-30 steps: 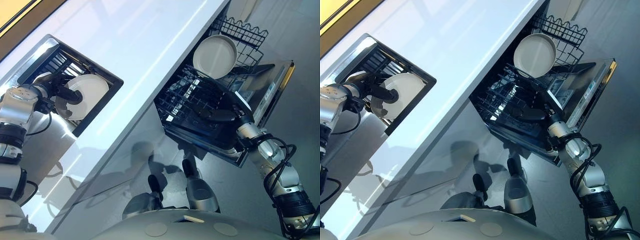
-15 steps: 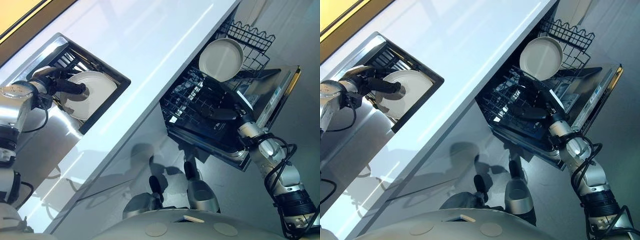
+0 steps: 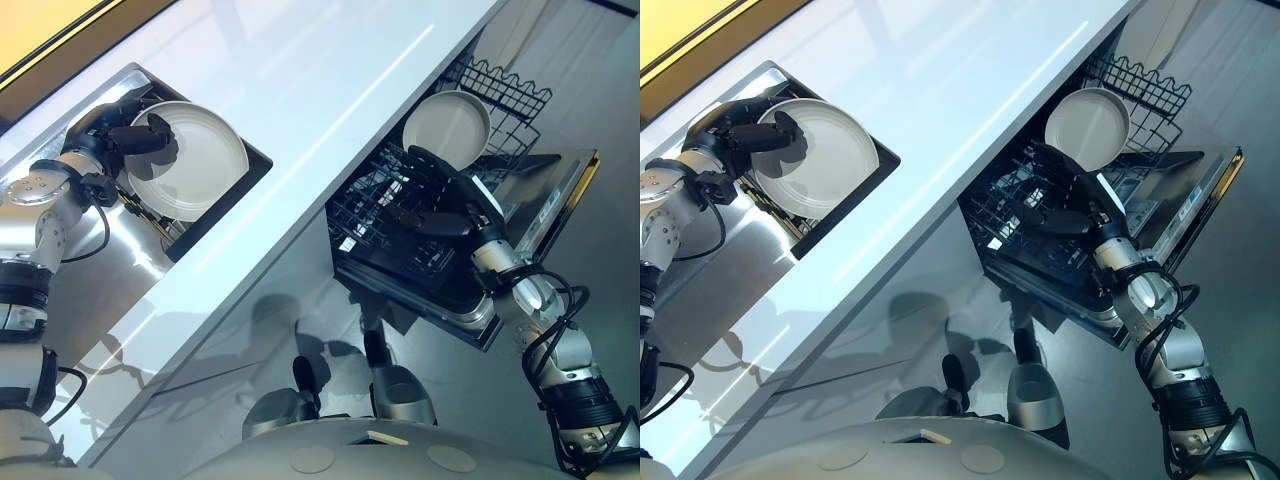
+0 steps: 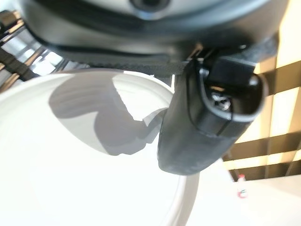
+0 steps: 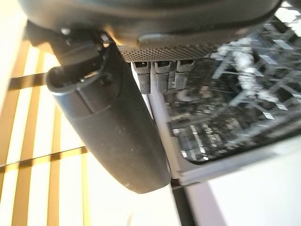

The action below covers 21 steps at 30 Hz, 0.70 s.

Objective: Pick up plates and place into dishwasher.

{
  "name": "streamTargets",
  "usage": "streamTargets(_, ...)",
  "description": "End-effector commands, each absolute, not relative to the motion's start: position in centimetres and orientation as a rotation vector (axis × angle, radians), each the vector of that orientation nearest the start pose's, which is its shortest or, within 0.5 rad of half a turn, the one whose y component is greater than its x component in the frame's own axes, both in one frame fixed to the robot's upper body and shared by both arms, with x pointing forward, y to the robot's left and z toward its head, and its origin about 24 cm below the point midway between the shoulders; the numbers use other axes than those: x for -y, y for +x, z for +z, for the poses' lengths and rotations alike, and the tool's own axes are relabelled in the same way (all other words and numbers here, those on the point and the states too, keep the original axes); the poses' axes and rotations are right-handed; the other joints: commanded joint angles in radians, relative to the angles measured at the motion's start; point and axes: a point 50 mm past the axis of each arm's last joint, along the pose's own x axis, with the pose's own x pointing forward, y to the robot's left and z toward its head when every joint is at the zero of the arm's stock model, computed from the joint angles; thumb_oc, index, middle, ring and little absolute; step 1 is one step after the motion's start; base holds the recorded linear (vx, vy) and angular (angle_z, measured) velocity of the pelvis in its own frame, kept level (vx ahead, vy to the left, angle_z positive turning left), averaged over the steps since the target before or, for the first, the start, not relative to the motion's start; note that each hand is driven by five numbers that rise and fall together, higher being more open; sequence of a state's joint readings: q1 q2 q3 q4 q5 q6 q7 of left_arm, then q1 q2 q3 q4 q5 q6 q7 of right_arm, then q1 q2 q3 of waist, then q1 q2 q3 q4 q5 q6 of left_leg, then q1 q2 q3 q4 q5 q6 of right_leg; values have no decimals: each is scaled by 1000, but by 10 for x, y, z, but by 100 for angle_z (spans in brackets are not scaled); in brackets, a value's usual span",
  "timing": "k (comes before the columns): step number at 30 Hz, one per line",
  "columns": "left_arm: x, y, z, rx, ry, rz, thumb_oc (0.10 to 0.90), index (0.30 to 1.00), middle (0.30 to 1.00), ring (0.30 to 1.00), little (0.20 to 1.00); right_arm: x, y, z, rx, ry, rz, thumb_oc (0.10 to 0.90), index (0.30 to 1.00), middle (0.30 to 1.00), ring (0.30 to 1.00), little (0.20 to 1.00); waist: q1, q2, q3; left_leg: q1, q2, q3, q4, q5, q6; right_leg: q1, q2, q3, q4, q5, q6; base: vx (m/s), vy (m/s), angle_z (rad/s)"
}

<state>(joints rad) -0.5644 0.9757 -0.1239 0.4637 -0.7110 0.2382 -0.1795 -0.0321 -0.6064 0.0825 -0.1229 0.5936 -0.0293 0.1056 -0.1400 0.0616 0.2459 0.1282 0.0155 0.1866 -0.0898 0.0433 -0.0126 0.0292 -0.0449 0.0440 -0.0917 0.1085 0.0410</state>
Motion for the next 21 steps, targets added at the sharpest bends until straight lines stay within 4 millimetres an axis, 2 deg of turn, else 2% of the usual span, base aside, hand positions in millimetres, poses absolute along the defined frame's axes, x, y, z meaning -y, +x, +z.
streamTargets(1,-290,330,252,301,169,-129,100,300,300,300,200,219,259,181,541,-105,234,800,900,900,900,900,-7,9,-148,-14,-49,-28,3,-25,17,43,27,-47,18,-56,28,-55,-13,0)
streamTargets(3,-288,327,258,331,248,-103,100,300,300,300,200,218,260,194,598,-121,226,800,900,900,900,900,1,6,-153,-12,-48,-34,3,-26,16,48,29,-50,18,-58,26,-42,-18,0)
streamTargets(5,-287,322,269,397,356,-55,100,300,300,300,200,214,259,220,711,-161,229,800,900,900,900,900,16,-1,-161,-10,-47,-45,3,-27,15,55,30,-57,17,-61,22,-57,-28,1)
streamTargets(8,-289,311,288,504,505,45,100,300,300,300,200,208,257,244,808,-185,273,800,900,900,900,900,40,-9,-173,-11,-47,-61,3,-26,12,63,31,-69,13,-63,18,-53,-29,6)
streamTargets(11,-292,296,309,633,659,131,100,300,300,300,200,200,256,255,816,-154,378,800,900,900,900,900,58,-15,-182,-13,-45,-74,3,-23,9,69,30,-83,12,-65,17,-51,-33,8)
streamTargets(14,-281,284,323,738,673,97,100,300,300,300,200,185,261,254,733,-88,504,800,900,900,900,900,83,-25,-193,-15,-43,-88,3,-19,4,77,26,-104,12,-69,15,-56,-40,11)
streamTargets(16,-273,282,324,764,659,63,100,300,300,300,200,177,263,251,698,-69,551,800,900,900,900,900,90,-29,-196,-16,-42,-94,3,-17,4,79,25,-112,12,-71,13,-48,-37,22)
streamTargets(18,-258,281,323,803,642,6,100,300,300,300,200,165,268,246,647,-26,603,800,900,900,900,900,102,-36,-199,-17,-42,-104,3,-15,2,83,24,-125,12,-73,10,-52,-46,18)
streamTargets(21,-224,279,318,876,602,-125,100,300,300,300,200,144,280,237,563,105,664,800,900,900,900,900,122,-47,-207,-16,-41,-121,3,-13,1,96,23,-146,12,-77,5,-38,-48,28)
